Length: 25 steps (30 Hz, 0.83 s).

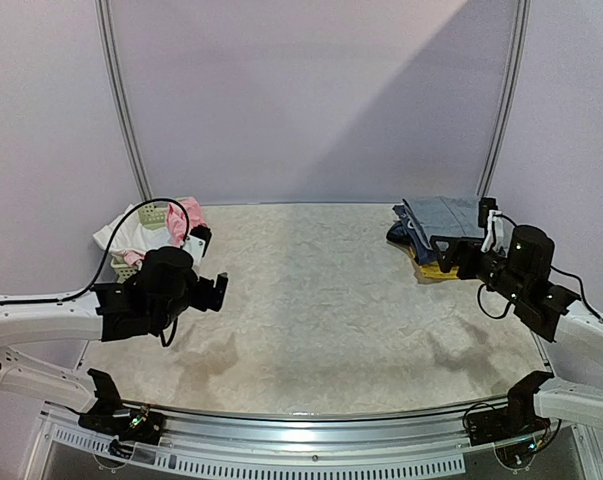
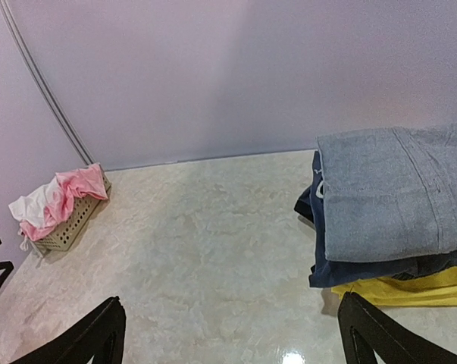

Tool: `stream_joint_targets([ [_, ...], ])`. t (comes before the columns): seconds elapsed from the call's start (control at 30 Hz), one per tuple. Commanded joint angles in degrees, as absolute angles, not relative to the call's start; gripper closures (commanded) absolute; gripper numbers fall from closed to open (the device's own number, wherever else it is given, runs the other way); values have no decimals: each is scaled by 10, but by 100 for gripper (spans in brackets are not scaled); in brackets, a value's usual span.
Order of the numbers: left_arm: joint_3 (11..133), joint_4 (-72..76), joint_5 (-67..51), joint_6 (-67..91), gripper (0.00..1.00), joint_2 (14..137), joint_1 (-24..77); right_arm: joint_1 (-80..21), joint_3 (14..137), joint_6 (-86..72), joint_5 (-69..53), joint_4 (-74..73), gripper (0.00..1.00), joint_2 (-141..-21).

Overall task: Fold and stack the mixed laundry pile
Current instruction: Reset both arms

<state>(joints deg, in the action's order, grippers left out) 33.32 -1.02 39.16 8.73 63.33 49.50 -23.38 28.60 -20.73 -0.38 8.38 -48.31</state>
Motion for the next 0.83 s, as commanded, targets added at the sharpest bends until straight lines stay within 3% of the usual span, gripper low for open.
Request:
stream_joint_targets([
  [0.0,317,27,384,88,1,638,470,-238,266,-217,-4,155,1,-475],
  [0.8,322,108,367,46,1,723,444,-238,243,-181,-17,259,1,-566],
])
